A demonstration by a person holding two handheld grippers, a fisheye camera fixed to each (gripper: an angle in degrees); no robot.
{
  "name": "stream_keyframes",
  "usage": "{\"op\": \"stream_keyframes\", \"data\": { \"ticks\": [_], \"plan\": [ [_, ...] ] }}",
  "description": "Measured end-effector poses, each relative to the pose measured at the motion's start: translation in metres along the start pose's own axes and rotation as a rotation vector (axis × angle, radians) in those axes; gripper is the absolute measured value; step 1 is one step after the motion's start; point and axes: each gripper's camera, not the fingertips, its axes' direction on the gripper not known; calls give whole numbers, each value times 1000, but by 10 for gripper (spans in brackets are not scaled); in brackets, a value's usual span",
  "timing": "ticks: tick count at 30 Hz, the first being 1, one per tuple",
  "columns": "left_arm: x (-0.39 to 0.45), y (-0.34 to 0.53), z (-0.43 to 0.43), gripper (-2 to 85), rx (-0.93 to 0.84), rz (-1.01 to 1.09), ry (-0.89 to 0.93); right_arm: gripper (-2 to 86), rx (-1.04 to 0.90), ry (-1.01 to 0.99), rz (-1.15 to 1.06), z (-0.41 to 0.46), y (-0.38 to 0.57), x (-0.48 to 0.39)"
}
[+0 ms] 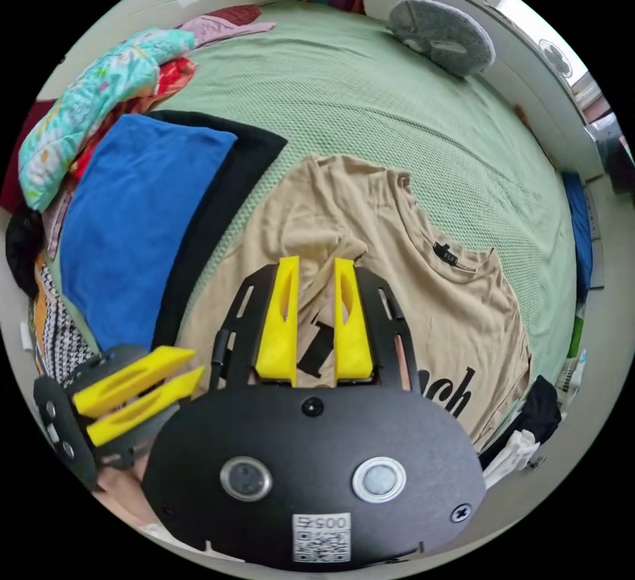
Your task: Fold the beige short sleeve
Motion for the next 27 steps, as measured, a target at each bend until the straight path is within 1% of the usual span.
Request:
{"op": "stream_keyframes", "data": {
  "ticks": [4,6,8,11,15,18,21,23,27],
  "plan": [
    [15,-16,25,56,-60,-10,-52,73,47,-4,29,5,3,5],
    [19,-23,36,56,-90,-21,-60,74,38,-18,29,2,5,8],
    [26,-30,51,56,-139,-22,-81,73,44,-31,7,-6,13,14],
    [36,-36,64,52,-164,-28,-99,69,91,-40,-19,-26,32,20],
    [48,-37,60,45,-111,-54,-88,69,142,-46,-47,-49,71,31],
    [69,-37,51,36,-31,-24,-131,69,150,-10,-18,-60,109,55],
    [102,-38,54,34,14,50,-143,71,123,26,65,-65,147,97],
    [133,-41,61,39,20,109,-79,75,99,33,161,-72,178,140],
    [195,-47,77,45,19,226,-35,82,100,59,288,-94,222,202]
  ]
}}
